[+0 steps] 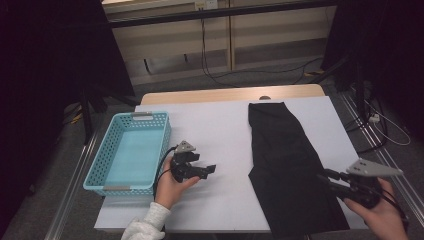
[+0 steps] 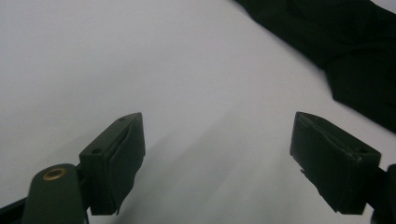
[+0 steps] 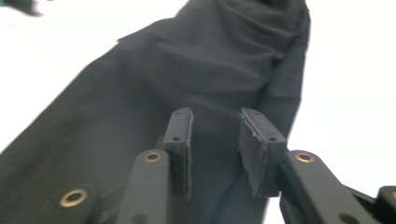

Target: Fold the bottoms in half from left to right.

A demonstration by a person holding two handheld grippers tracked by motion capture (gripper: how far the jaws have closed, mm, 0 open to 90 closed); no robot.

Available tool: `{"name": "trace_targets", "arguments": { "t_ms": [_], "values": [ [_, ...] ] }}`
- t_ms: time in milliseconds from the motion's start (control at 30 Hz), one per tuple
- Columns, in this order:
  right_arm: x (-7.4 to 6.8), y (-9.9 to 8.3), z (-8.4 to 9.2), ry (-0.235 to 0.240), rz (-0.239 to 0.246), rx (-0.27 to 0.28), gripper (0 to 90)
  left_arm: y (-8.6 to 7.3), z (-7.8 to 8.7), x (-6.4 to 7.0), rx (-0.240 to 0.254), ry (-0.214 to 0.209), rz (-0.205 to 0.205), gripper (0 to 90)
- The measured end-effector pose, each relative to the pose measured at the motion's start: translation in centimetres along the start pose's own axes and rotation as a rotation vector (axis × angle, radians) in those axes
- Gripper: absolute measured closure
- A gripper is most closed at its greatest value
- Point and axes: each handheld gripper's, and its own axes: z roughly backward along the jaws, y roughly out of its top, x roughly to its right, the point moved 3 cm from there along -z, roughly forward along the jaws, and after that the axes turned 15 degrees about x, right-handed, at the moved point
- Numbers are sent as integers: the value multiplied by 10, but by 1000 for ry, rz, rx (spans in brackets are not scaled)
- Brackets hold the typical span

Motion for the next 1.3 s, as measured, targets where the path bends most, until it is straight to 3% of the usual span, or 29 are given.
{"name": "trace_targets", "arguments": {
  "t_ms": [133,333,533,633,700,900,1067,1167,1300],
  "values": [
    [15,-5,-34,-59,-37,-62,608,0,3,-1,8,16,-1,186],
    [21,-10,-56,-104,-51,-114,589,0,4,-1,5,23,-7,187],
    [15,-16,-69,-70,-63,-161,640,0,3,-1,-6,20,-13,187],
    [14,-15,-70,-50,-85,-162,823,1,4,0,-2,21,-15,187],
    [14,-15,-69,-40,-89,-157,891,1,4,0,-2,19,-17,187],
    [17,-7,-60,-36,-92,-129,900,3,4,1,8,15,-16,188],
    [24,-2,-51,-62,-91,-100,900,3,5,1,6,17,-19,188],
    [31,-3,-48,-97,-62,-108,899,3,4,2,8,15,-20,189],
    [38,-9,-52,-105,-65,-125,898,3,3,3,5,10,-21,189]
  ]
}}
